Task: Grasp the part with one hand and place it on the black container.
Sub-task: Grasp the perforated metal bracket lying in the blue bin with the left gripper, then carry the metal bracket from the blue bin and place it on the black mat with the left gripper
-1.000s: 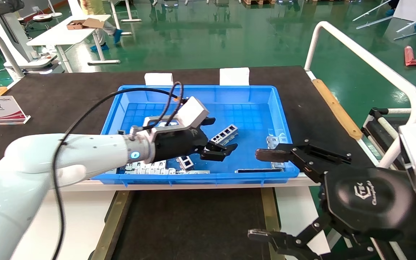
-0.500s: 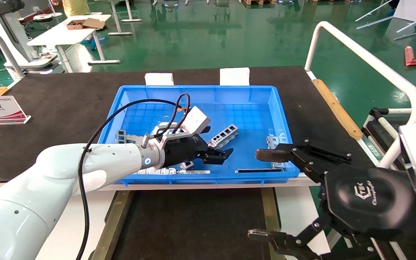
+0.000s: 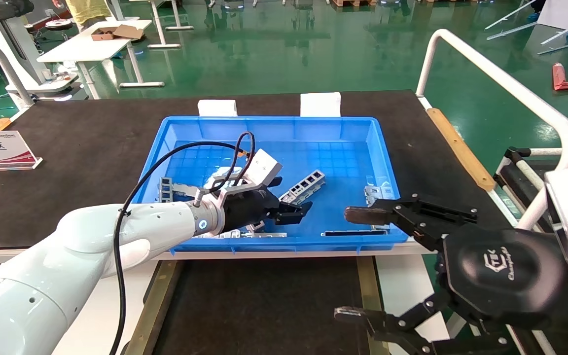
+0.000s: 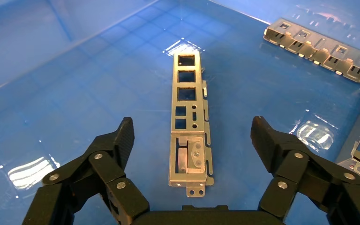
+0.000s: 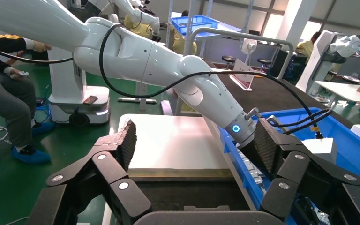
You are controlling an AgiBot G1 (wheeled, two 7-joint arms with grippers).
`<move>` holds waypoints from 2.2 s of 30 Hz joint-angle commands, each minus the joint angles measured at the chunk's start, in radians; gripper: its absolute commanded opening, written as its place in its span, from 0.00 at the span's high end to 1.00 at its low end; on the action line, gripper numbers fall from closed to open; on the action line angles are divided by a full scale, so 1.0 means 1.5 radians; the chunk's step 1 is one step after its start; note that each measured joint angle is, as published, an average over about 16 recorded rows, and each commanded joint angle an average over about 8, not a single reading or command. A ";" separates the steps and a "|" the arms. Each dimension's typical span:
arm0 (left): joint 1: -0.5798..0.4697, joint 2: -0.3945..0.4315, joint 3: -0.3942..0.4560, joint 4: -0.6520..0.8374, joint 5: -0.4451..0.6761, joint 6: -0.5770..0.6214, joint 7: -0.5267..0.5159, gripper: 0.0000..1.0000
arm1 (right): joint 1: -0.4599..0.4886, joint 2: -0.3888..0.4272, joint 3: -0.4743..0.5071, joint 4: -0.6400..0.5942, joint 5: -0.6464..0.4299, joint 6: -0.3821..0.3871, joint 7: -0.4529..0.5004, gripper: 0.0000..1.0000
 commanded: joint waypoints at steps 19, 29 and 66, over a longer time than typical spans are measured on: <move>-0.007 -0.002 0.092 0.005 -0.087 -0.028 -0.012 1.00 | 0.000 0.000 0.000 0.000 0.000 0.000 0.000 1.00; -0.009 -0.005 0.111 0.000 -0.134 -0.028 0.005 1.00 | 0.000 0.000 0.000 0.000 0.000 0.000 0.000 1.00; 0.131 -0.337 0.059 -0.427 -0.305 0.259 -0.040 1.00 | 0.000 0.000 0.000 0.000 0.000 0.000 0.000 1.00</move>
